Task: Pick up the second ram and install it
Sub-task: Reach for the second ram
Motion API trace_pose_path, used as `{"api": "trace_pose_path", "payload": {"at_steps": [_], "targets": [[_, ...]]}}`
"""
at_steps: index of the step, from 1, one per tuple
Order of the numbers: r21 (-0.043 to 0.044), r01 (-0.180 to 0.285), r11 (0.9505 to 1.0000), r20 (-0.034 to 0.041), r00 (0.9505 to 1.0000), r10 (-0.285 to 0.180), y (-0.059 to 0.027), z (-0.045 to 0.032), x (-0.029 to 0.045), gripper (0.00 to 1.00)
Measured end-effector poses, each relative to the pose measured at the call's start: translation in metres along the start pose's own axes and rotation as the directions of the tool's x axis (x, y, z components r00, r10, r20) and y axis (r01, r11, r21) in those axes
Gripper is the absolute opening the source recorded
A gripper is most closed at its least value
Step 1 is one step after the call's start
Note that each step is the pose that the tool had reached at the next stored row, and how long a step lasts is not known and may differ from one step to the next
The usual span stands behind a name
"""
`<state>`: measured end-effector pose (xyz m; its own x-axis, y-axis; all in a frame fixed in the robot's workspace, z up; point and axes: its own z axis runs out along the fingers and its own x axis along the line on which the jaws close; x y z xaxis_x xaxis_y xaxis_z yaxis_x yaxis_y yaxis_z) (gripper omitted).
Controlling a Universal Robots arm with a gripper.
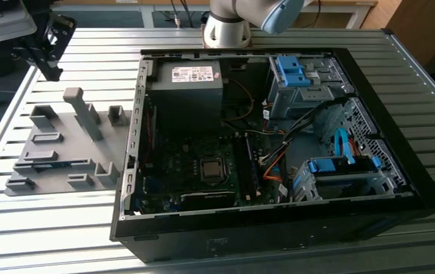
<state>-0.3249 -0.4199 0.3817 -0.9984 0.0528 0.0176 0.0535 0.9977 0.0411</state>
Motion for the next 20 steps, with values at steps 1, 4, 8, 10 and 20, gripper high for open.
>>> {"api": "trace_pose_path", "payload": {"at_steps": [1, 4, 8, 10, 20], "targets": [[0.0000, 0.000, 1.0000, 0.0000, 1.0000, 0.000, 0.0000, 0.0000, 0.0005, 0.11], [0.0000, 0.000, 1.0000, -0.0001, 1.0000, 0.000, -0.0006, 0.0000, 0.0033, 0.11], [0.0001, 0.001, 1.0000, -0.0001, 1.0000, -0.001, -0.0030, 0.0000, 0.0076, 0.11], [0.0000, 0.002, 1.0000, -0.0002, 1.0000, -0.002, -0.0051, 0.0000, 0.0102, 0.11], [0.0002, 0.004, 1.0000, -0.0003, 1.0000, -0.004, -0.0199, 0.0011, 0.0312, 0.11]]}}
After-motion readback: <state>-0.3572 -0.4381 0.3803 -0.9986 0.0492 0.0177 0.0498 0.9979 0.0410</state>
